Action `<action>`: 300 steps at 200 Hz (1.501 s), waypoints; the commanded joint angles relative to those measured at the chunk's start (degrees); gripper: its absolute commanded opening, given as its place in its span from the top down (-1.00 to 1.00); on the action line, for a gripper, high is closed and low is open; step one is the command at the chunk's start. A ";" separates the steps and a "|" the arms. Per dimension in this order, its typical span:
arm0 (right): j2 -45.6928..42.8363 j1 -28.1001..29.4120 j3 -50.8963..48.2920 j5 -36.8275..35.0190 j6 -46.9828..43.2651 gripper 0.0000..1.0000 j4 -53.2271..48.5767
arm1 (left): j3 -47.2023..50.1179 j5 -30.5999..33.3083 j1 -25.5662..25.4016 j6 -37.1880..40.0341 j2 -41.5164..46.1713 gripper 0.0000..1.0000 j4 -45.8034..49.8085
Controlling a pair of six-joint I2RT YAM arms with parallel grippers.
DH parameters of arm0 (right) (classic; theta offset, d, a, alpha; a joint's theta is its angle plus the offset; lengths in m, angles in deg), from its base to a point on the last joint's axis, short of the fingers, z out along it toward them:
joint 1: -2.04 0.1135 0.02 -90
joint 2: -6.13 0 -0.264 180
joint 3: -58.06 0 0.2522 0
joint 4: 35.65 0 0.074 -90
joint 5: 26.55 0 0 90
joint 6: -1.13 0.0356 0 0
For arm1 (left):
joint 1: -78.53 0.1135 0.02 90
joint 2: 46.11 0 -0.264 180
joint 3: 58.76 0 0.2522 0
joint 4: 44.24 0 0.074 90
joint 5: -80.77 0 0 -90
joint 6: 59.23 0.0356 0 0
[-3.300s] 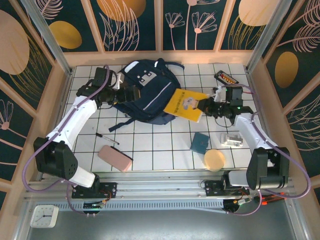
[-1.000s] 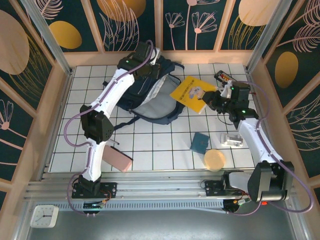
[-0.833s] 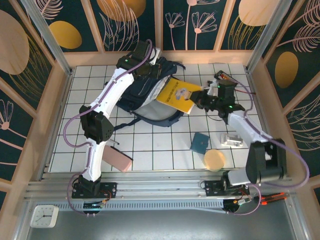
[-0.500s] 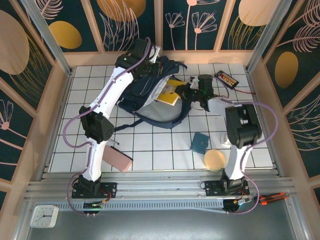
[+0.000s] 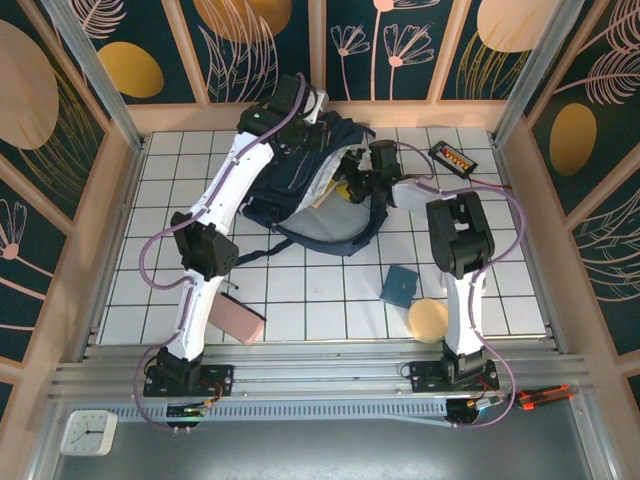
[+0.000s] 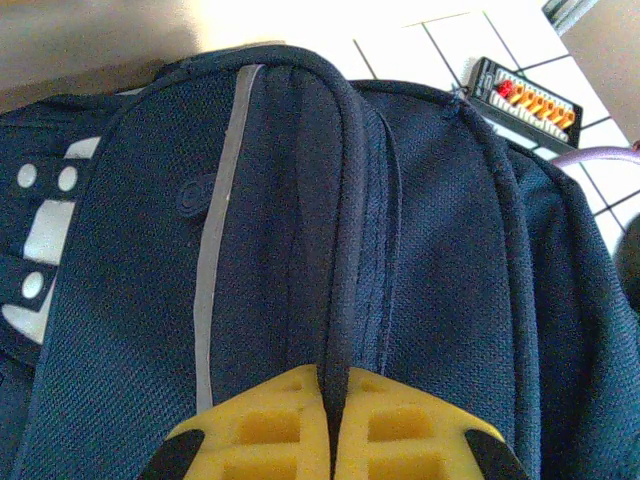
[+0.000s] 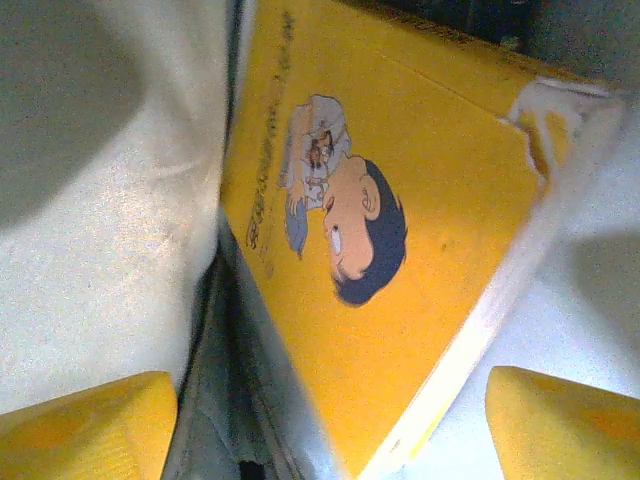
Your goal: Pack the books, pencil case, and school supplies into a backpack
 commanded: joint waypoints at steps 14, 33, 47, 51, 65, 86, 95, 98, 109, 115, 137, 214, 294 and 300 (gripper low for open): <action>-15.89 -3.58 -7.13 -8.21 -8.83 -0.64 -14.81 | -6.82 2.42 0.10 -1.70 -3.44 1.00 -1.43; -23.62 -5.44 -12.17 -10.85 -9.94 -0.64 -17.05 | -7.60 1.36 0.10 -2.04 -5.37 1.00 -1.67; -29.04 -6.67 -15.53 -12.50 -10.39 -0.64 -18.11 | -7.86 -0.25 0.10 -2.32 -7.07 1.00 -2.12; -30.32 -6.94 -16.28 -12.90 -10.45 -0.64 -18.55 | -7.93 -0.95 0.10 -2.54 -7.51 0.81 -2.22; -34.14 -7.89 -18.07 -13.95 -10.69 -0.64 -20.58 | -9.68 -2.34 0.10 -3.57 -9.34 -0.21 -1.63; -36.96 -8.01 -19.06 -13.78 -12.22 -0.65 -23.80 | -18.98 -1.49 0.10 -4.56 -13.59 -0.97 3.14; -36.72 -8.04 -19.36 -12.43 -12.90 -0.66 -25.62 | -18.72 -0.67 0.10 -4.73 -13.01 -0.98 3.85; -36.48 -8.00 -19.58 -11.86 -13.16 -0.67 -26.06 | -18.42 -0.01 0.10 -4.79 -12.77 -0.98 4.12; -34.93 -7.95 -20.38 -9.25 -14.08 -0.67 -27.64 | -20.14 3.17 0.08 -5.10 -12.87 -0.98 6.64; -34.07 -7.95 -20.88 -8.13 -14.32 -0.68 -28.01 | -20.06 5.77 0.10 -5.45 -12.37 -0.98 8.26; -30.55 -6.90 -22.05 -4.86 -14.70 -0.70 -26.34 | -20.44 16.29 1.08 -7.13 -11.40 -0.97 16.46; -19.73 -0.55 -17.00 -1.53 -13.23 -0.71 -21.87 | 4.39 24.79 10.18 -8.11 -2.86 -0.98 23.43; -18.43 1.40 -18.43 -3.77 -12.42 -0.72 -21.82 | 68.64 -6.24 23.39 -19.15 27.29 -0.98 -28.34; -18.53 1.49 -18.51 -3.81 -12.42 -0.72 -21.77 | 70.42 -8.00 23.84 -20.82 27.57 -0.98 -31.64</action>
